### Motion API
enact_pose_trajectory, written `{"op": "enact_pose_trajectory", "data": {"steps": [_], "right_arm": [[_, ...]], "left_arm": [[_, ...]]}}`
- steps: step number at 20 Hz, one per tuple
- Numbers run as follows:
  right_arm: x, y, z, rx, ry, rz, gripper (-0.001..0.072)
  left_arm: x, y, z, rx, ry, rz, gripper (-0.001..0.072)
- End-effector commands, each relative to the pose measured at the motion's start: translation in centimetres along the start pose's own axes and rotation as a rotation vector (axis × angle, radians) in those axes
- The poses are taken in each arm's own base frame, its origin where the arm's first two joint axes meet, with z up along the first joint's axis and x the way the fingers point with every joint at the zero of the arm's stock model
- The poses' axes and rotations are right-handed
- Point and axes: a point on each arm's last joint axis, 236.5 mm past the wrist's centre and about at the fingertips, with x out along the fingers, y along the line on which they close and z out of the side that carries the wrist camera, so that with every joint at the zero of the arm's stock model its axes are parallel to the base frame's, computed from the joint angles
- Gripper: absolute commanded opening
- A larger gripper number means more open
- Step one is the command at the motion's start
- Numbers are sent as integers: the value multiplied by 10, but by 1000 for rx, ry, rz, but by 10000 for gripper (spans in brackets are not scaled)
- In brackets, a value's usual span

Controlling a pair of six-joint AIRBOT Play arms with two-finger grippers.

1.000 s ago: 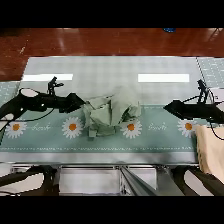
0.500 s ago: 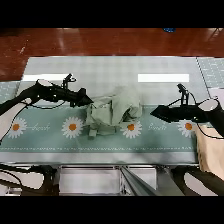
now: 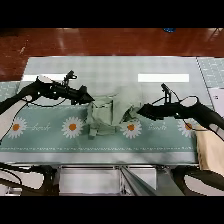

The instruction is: Fold the shirts.

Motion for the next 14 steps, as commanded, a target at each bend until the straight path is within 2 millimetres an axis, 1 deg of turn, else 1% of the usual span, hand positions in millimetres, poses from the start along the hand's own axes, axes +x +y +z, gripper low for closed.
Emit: {"op": "enact_pose_trajectory", "data": {"steps": [1,2,3,4,5,6,7,8,9,10,11,12,13,14], "right_arm": [[31,14,18,0,40,34,328],[34,23,19,-21,77,58,120],[31,39,21,-87,108,100,21],[17,59,31,-163,112,139,20],[-5,80,49,-216,82,174,20],[-36,105,75,-279,11,197,20],[-72,126,102,-334,-81,192,20],[-118,149,131,-401,-199,171,20],[-164,169,152,-458,-310,140,20],[-213,192,163,-509,-405,120,20],[-258,225,155,-578,-464,138,20],[-296,255,135,-688,-516,137,20],[-330,274,116,-789,-583,92,20],[-364,279,101,-836,-669,-1,20]], "left_arm": [[-1,-5,-6,1,28,-14,22],[-3,-8,-6,7,32,-20,22],[-10,-15,-3,22,30,-33,22],[-22,-25,5,46,13,-50,22],[-43,-44,17,79,-17,-90,22],[-69,-67,32,114,-69,-139,22],[-105,-97,52,161,-165,-196,22],[-144,-128,70,212,-278,-246,22],[-190,-164,84,278,-408,-291,22],[-233,-201,86,351,-514,-329,22],[-275,-240,76,452,-604,-349,22],[-310,-275,57,568,-680,-330,21],[-338,-299,38,669,-757,-270,21],[-363,-314,22,756,-842,-171,21]]}}
